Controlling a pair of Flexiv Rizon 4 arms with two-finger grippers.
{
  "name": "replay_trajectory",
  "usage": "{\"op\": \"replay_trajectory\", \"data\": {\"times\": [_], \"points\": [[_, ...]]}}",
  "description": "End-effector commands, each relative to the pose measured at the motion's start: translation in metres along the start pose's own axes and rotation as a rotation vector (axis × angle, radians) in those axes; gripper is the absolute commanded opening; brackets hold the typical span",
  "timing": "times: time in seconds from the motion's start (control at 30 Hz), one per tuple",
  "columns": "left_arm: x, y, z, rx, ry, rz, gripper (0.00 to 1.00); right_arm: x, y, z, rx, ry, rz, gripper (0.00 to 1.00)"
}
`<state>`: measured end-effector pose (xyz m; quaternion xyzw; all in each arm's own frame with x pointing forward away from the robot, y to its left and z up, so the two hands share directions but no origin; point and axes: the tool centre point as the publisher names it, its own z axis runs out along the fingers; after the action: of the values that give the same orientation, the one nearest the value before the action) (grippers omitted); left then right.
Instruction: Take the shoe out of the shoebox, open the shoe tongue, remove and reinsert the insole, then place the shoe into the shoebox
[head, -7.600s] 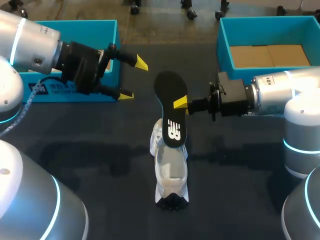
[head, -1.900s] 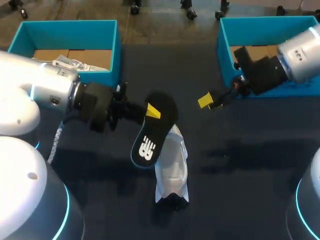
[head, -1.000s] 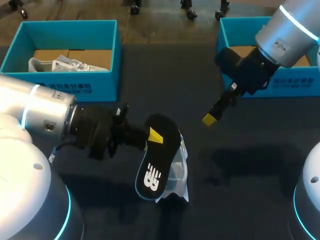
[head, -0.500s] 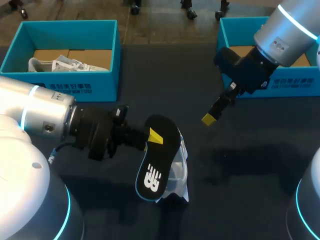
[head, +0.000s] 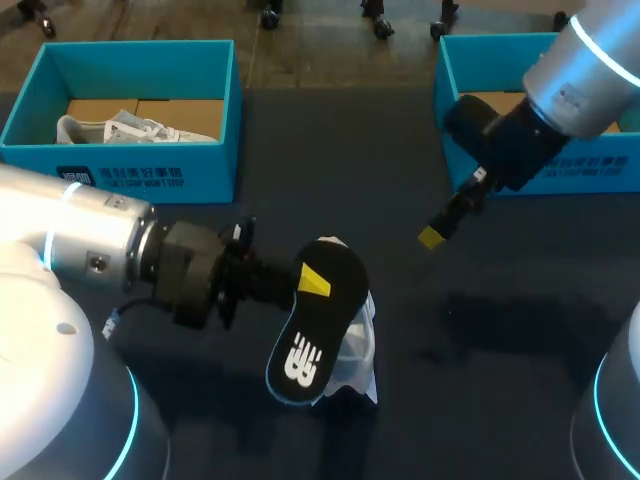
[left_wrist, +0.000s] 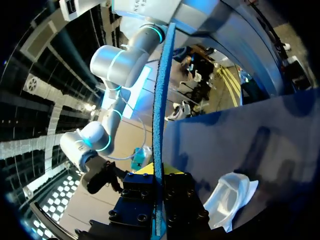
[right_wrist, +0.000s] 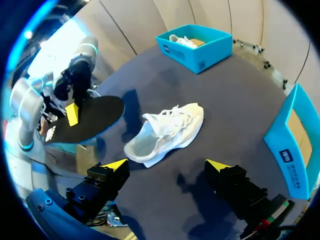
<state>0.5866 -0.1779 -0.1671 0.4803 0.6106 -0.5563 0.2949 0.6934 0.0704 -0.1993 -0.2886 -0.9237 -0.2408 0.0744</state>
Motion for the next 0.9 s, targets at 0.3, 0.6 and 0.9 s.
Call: {"op": "replay_trajectory", "data": {"times": [0.3, 0.6, 0.9], "points": [[0.019, -0.026, 0.0, 0.044, -0.107, -0.065, 0.0, 0.026, -0.059, 0.022, -0.072, -0.115, -0.044, 1.0], [0.019, -0.026, 0.0, 0.044, -0.107, -0.065, 0.0, 0.026, -0.059, 0.022, -0.072, -0.115, -0.044, 1.0], [0.031, -0.023, -0.002, 0.086, -0.153, -0.329, 0.0, 0.032, -0.053, 0.056, -0.055, -0.107, -0.103, 1.0]]}}
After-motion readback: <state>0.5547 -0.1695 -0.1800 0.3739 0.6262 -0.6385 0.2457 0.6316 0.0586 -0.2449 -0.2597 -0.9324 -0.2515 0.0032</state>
